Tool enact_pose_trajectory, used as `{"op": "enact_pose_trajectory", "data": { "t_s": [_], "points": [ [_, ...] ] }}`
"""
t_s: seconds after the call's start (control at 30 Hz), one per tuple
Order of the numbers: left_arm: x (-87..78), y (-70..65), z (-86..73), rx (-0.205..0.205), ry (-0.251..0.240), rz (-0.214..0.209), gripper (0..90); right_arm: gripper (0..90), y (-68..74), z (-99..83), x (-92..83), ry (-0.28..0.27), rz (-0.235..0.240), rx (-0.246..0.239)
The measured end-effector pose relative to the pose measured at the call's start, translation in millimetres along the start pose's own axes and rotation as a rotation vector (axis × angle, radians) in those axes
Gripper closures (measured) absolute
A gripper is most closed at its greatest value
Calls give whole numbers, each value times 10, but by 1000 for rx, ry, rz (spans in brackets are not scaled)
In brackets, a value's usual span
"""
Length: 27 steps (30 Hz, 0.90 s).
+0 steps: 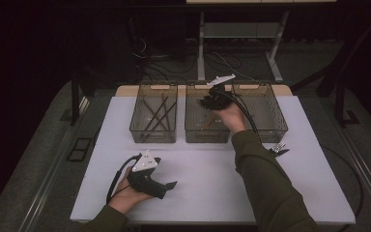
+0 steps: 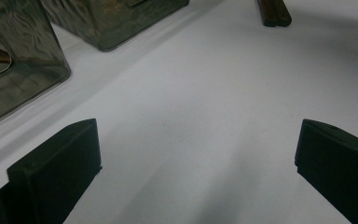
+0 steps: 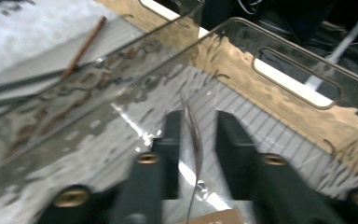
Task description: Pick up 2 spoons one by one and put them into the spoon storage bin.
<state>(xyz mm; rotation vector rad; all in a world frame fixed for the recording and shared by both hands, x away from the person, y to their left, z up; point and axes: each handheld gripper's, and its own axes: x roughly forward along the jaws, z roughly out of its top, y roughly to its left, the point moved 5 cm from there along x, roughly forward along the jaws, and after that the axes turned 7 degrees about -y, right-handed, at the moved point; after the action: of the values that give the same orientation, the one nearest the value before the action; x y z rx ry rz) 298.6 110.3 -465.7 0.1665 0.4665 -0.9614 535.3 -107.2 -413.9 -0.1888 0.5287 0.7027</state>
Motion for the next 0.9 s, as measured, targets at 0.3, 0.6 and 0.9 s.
{"op": "enact_pose_trajectory", "data": {
  "t_s": [0.3, 0.6, 0.9],
  "points": [
    [3, -4, -2, -6, 0, 4, 0, 446, 2, 131, -211, -45, -4, 30],
    [-3, 3, -4, -1, 2, 9, 0, 349, 85, 178, -447, -74, 52, 56],
    [-4, 0, -4, -8, 2, 14, 0, 333, 120, 178, -674, -105, 90, 69]
  ]
}}
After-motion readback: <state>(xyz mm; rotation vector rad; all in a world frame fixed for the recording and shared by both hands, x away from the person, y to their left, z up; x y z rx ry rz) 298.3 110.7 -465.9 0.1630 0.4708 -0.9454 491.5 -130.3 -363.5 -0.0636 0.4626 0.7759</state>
